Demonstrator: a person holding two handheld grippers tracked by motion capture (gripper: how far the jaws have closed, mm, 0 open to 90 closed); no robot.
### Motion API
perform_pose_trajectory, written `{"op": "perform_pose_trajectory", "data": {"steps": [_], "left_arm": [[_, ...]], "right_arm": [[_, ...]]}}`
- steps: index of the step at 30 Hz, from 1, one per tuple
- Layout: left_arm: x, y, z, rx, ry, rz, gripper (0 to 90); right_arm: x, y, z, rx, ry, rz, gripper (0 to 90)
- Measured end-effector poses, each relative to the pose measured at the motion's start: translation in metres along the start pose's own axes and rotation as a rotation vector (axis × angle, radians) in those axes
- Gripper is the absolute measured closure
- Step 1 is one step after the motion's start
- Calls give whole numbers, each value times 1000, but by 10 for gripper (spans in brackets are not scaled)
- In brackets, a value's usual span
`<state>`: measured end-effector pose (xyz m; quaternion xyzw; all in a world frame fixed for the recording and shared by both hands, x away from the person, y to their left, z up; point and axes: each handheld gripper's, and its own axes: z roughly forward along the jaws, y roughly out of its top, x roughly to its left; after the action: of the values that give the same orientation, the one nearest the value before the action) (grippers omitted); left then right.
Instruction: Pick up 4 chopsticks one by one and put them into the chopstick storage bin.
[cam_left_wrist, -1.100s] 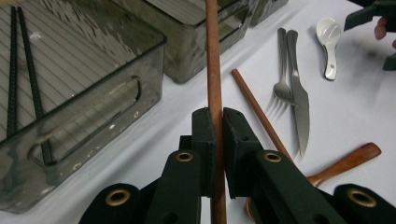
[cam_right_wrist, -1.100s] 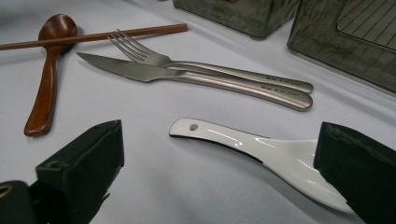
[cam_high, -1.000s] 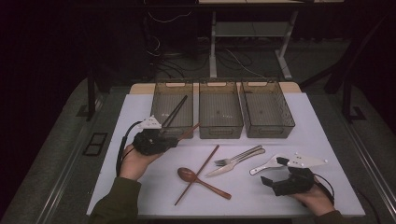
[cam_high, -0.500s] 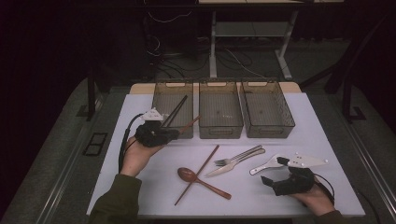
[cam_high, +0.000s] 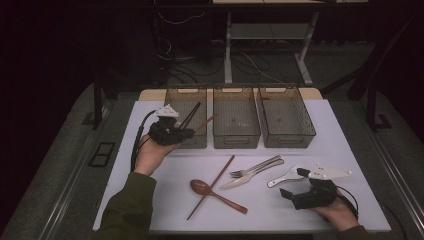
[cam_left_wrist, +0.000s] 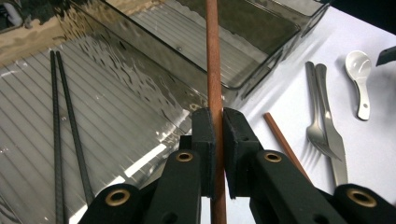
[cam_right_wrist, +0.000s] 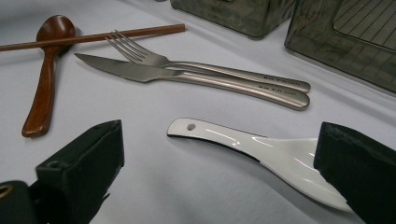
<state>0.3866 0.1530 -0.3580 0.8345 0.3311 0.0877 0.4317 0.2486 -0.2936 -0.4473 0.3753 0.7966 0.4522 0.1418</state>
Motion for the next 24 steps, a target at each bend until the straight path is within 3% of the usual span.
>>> {"op": "perform_pose_trajectory", "data": {"steps": [7, 18, 24], "left_arm": [[9, 12, 6, -1, 19, 4, 831], [31, 29, 14, -6, 74, -26, 831], [41, 36, 20, -8, 101, -17, 831]], "right_arm": [[-1, 0, 0, -2, 0, 0, 14], [-1, 0, 0, 0, -1, 2, 14], [-1, 0, -1, -3, -3, 9, 14]]}}
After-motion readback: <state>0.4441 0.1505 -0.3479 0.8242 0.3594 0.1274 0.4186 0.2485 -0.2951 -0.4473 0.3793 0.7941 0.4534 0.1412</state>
